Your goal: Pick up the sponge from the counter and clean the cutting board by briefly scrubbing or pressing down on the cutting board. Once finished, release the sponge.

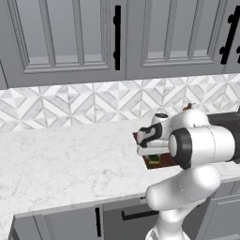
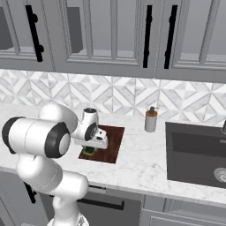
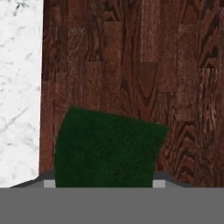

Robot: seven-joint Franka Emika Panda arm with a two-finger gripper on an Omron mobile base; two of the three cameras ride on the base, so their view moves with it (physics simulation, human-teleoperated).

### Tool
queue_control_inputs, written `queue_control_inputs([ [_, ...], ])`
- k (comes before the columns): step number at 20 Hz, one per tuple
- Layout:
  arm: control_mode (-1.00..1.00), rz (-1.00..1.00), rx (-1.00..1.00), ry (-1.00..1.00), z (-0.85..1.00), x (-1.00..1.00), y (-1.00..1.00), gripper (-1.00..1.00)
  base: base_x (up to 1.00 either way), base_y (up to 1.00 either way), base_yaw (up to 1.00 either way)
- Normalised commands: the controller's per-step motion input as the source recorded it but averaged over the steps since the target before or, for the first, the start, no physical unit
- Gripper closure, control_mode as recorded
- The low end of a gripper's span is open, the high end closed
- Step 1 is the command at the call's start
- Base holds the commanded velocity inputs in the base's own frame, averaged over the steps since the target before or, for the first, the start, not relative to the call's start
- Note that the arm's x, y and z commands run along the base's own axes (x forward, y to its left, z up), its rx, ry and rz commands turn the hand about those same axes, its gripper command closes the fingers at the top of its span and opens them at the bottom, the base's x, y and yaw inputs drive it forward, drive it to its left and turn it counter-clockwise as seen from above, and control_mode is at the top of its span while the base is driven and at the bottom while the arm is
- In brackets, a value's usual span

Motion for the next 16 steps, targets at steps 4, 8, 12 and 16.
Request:
queue_control_inputs([
  [4, -1.00, 0.00, 0.01, -0.10, 0.08, 0.33, 0.00, 1.00, 0.00, 0.00, 0.00],
  [8, -1.00, 0.00, 0.07, -0.01, 0.16, 0.65, -0.10, 1.00, 0.00, 0.00, 0.00],
  [12, -1.00, 0.00, 0.00, -0.10, -0.13, 0.35, -0.09, 1.00, 0.00, 0.00, 0.00],
  [16, -1.00, 0.00, -0.02, -0.08, -0.52, 0.07, 0.00, 1.00, 0.00, 0.00, 0.00],
])
